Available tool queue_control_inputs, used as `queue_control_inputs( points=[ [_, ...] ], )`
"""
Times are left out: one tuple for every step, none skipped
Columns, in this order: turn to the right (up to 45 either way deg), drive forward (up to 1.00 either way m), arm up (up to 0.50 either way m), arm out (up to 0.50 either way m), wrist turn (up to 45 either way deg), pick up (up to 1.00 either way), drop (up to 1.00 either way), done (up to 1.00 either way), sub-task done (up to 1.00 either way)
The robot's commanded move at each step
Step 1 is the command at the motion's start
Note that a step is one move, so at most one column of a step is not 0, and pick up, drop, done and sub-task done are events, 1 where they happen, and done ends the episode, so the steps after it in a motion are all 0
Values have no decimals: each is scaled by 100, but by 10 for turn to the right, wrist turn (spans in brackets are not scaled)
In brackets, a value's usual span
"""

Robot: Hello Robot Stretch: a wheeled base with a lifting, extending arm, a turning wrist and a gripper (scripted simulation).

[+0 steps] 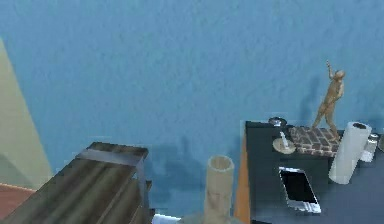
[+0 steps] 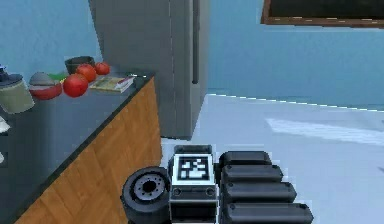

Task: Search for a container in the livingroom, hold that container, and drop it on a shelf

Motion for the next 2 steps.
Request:
queue_control_inputs(
  points=[
    [-60, 0, 0, 0, 0, 0, 0, 0, 0],
    [450, 0, 0, 0, 0, 0, 0, 0, 0]
  ],
)
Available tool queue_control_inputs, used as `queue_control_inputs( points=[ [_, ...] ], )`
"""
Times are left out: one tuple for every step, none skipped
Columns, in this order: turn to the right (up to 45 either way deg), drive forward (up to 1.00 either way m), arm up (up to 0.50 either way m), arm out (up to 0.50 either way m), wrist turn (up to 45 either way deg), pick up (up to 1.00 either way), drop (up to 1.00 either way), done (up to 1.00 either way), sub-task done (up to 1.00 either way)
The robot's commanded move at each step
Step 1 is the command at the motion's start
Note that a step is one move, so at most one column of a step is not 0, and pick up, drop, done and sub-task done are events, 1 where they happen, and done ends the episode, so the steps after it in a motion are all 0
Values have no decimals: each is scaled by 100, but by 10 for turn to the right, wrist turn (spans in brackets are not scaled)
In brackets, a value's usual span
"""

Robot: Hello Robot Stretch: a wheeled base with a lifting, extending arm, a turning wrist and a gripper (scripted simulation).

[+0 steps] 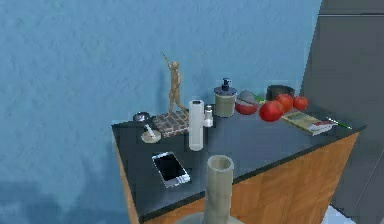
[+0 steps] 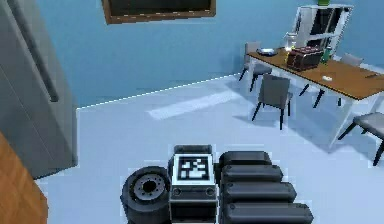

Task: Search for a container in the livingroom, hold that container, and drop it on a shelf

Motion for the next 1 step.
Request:
queue_control_inputs(
  points=[
    [90, 0, 0, 0, 0, 0, 0, 0, 0]
  ],
)
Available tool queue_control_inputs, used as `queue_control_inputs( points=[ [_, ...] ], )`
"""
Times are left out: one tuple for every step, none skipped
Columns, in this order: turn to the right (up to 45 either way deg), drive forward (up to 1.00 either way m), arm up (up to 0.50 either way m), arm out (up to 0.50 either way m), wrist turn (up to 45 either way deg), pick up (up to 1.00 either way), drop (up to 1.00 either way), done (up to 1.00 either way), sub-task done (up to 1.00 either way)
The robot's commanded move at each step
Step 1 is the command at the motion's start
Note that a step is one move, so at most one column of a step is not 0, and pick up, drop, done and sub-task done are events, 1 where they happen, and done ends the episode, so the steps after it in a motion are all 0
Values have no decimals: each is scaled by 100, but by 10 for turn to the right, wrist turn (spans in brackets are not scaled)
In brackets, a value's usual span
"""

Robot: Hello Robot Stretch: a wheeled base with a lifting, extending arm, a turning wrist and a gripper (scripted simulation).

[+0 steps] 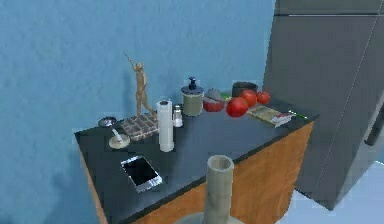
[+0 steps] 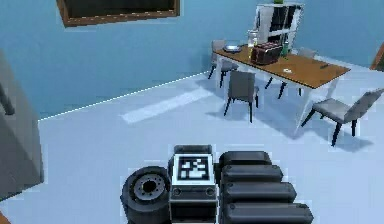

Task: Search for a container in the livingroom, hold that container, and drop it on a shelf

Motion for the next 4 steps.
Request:
queue_control_inputs(
  points=[
    [-450, 0, 0, 0, 0, 0, 0, 0, 0],
    [-210, 0, 0, 0, 0, 0, 0, 0, 0],
    [0, 25, 0, 0, 0, 0, 0, 0, 0],
    [450, 0, 0, 0, 0, 0, 0, 0, 0]
  ],
)
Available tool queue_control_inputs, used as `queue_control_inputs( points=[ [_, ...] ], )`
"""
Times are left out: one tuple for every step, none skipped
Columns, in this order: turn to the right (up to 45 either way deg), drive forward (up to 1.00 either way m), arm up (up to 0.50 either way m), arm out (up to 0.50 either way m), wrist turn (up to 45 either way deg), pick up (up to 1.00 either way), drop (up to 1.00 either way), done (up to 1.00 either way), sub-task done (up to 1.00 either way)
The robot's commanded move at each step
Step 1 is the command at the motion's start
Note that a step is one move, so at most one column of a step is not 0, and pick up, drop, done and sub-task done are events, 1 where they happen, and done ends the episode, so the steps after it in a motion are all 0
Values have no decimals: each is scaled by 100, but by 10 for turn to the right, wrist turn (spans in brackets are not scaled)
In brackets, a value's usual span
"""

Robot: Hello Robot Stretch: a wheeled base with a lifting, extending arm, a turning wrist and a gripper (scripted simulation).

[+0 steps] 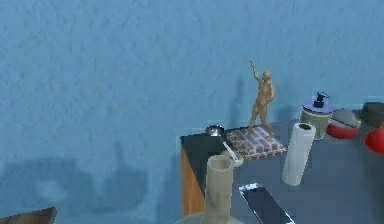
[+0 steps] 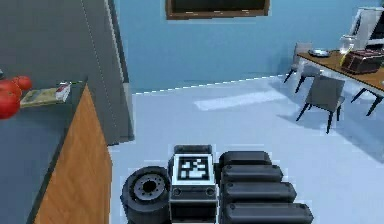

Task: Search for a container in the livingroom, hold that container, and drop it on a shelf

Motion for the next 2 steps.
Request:
queue_control_inputs(
  points=[
    [150, 0, 0, 0, 0, 0, 0, 0, 0],
    [-450, 0, 0, 0, 0, 0, 0, 0, 0]
  ],
)
